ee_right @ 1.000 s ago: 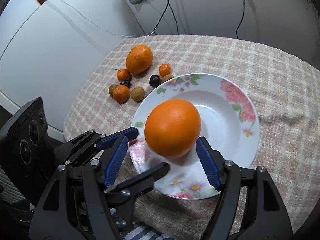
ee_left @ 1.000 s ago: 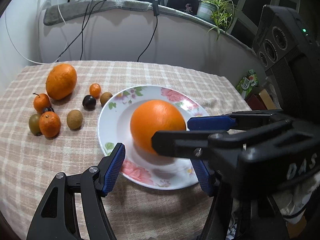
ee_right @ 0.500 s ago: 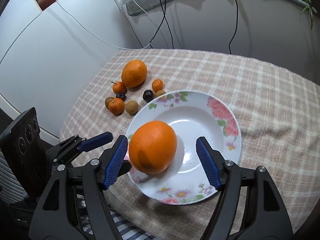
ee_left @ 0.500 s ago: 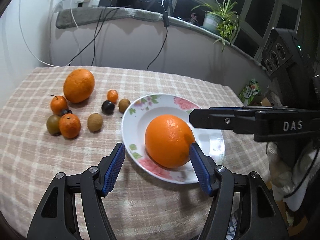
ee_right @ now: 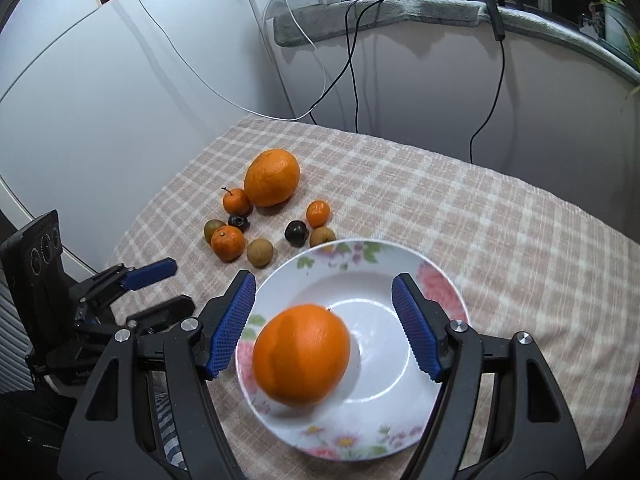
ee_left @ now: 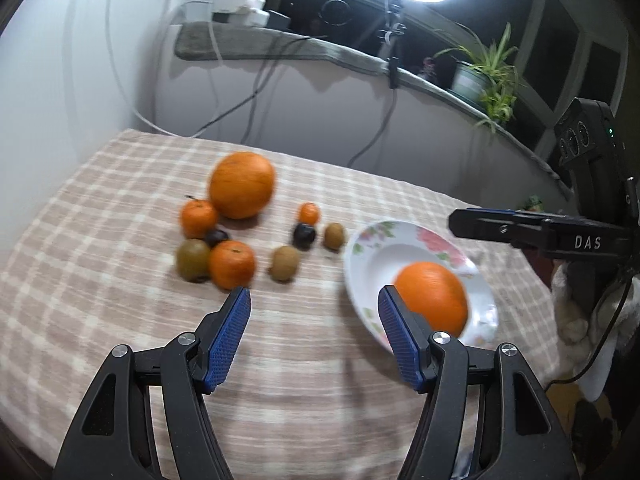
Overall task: Organize fruits
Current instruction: 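Lower the large orange into the plate and open both grippers, then grasp a tangerine with the left gripper while the right gripper grasps a small orange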
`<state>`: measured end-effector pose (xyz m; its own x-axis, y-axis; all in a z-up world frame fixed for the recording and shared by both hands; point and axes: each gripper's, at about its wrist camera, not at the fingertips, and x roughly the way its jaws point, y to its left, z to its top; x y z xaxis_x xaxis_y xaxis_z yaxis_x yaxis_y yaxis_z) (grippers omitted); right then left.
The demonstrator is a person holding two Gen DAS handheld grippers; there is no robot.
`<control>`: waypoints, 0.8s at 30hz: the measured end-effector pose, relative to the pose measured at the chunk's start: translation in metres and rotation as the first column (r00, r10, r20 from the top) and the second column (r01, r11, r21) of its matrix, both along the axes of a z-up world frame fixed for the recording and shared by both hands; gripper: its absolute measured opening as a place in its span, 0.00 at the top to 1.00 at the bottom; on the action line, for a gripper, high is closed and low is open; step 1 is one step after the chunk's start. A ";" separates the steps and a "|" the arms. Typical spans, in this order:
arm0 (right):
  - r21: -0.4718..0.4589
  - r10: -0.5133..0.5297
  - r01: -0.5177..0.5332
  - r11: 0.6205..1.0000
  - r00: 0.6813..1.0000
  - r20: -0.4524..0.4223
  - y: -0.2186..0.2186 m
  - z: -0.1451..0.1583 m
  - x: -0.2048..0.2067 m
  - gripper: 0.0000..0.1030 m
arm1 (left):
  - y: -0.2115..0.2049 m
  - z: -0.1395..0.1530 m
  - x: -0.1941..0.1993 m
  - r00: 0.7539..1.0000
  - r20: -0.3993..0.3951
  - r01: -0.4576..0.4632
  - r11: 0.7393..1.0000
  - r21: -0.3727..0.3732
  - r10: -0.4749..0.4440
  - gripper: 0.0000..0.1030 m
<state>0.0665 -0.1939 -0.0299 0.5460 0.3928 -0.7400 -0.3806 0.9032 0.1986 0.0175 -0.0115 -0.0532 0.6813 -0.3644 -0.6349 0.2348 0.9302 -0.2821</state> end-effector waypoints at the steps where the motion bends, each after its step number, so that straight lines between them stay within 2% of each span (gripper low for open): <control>1: -0.008 0.006 -0.006 1.000 1.000 -0.005 0.001 0.000 0.005 0.29 | 0.004 -0.001 0.001 1.000 0.000 -0.008 1.000 0.004 0.008 0.37; 5: -0.014 0.019 -0.020 1.000 0.999 -0.031 0.004 -0.002 0.023 0.29 | 0.020 -0.005 0.009 0.999 -0.009 -0.038 0.999 0.016 0.038 0.42; 12: -0.013 0.045 -0.047 0.999 0.995 -0.091 0.012 -0.010 0.056 0.34 | 0.034 -0.013 0.021 0.998 -0.026 -0.050 0.998 0.029 0.050 0.63; 14: 0.004 0.048 -0.047 0.999 0.991 -0.122 0.015 -0.014 0.067 0.36 | 0.034 -0.015 0.023 0.999 -0.026 -0.045 0.998 0.044 0.046 0.63; 16: 0.019 0.057 -0.055 0.998 0.986 -0.158 0.020 -0.020 0.080 0.44 | 0.032 -0.018 0.028 0.999 -0.028 -0.039 0.998 0.058 0.040 0.63; 24: 0.045 0.072 -0.063 0.997 0.964 -0.257 0.040 -0.045 0.116 0.46 | 0.024 -0.027 0.044 0.999 -0.033 -0.019 0.990 0.139 0.024 0.63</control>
